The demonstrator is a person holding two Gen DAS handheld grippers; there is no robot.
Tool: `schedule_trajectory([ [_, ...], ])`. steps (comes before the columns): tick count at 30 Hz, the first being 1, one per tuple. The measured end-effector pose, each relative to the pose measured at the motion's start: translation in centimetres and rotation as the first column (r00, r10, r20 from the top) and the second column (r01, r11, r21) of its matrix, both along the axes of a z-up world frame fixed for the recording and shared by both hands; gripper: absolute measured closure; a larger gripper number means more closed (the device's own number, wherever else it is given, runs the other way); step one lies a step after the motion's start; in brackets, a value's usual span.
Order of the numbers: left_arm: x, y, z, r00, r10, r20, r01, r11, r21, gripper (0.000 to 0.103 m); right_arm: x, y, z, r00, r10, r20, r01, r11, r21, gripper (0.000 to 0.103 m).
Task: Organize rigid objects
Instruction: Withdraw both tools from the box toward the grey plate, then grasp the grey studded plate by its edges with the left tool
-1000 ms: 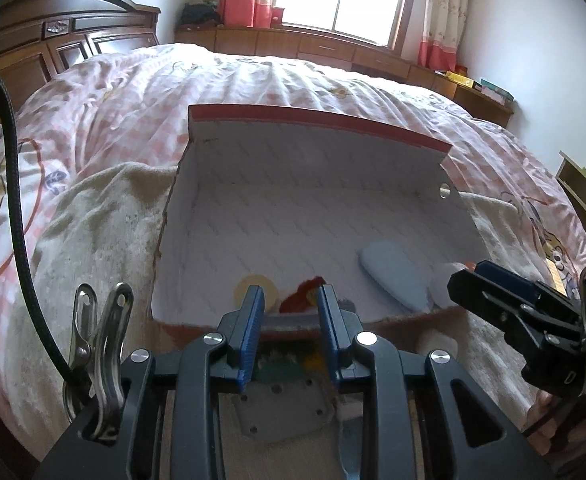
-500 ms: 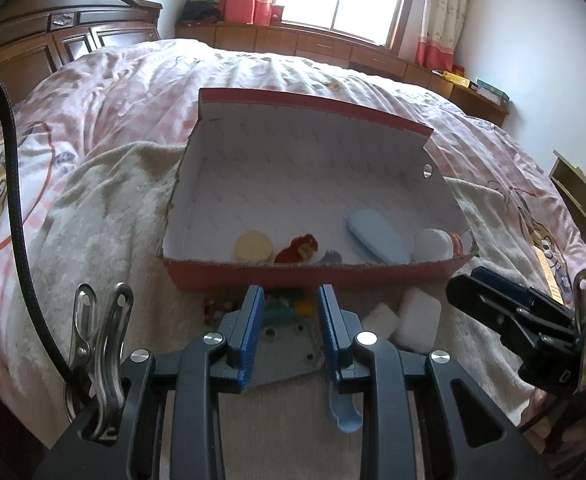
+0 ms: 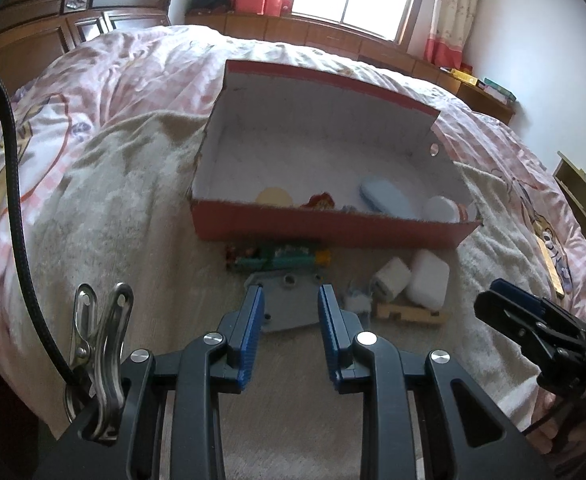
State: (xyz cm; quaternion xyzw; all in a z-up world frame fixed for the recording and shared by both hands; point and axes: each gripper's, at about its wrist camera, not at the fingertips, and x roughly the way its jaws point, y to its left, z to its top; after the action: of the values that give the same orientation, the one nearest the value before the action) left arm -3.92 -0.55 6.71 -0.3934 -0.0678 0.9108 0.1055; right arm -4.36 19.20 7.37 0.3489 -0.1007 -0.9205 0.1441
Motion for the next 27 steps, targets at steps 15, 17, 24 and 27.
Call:
schedule_trajectory([
  [15, -0.8, 0.2, -2.9, 0.998, 0.025, 0.058, -0.026, 1.000, 0.013, 0.043, 1.2, 0.6, -3.1, 0.997, -0.007, 0.076, 0.005, 1.000, 0.017, 0.034],
  [17, -1.0, 0.6, -3.1, 0.998, 0.019, 0.059, -0.019, 1.000, 0.008, 0.041, 1.2, 0.8, -3.5, 0.996, -0.009, 0.087, 0.007, 1.000, 0.013, 0.034],
  [24, -1.8, 2.7, -3.8, 0.998, -0.001, 0.058, 0.004, 0.999, -0.049, 0.030, 1.1, 0.9, -4.1, 0.995, -0.005, 0.103, 0.005, 1.000, 0.002, 0.034],
  [27, -2.3, 3.2, -3.9, 0.998, 0.008, 0.055, -0.005, 0.998, -0.064, 0.030, 1.1, 0.8, -4.4, 0.994, -0.002, 0.109, 0.002, 1.000, -0.003, 0.034],
])
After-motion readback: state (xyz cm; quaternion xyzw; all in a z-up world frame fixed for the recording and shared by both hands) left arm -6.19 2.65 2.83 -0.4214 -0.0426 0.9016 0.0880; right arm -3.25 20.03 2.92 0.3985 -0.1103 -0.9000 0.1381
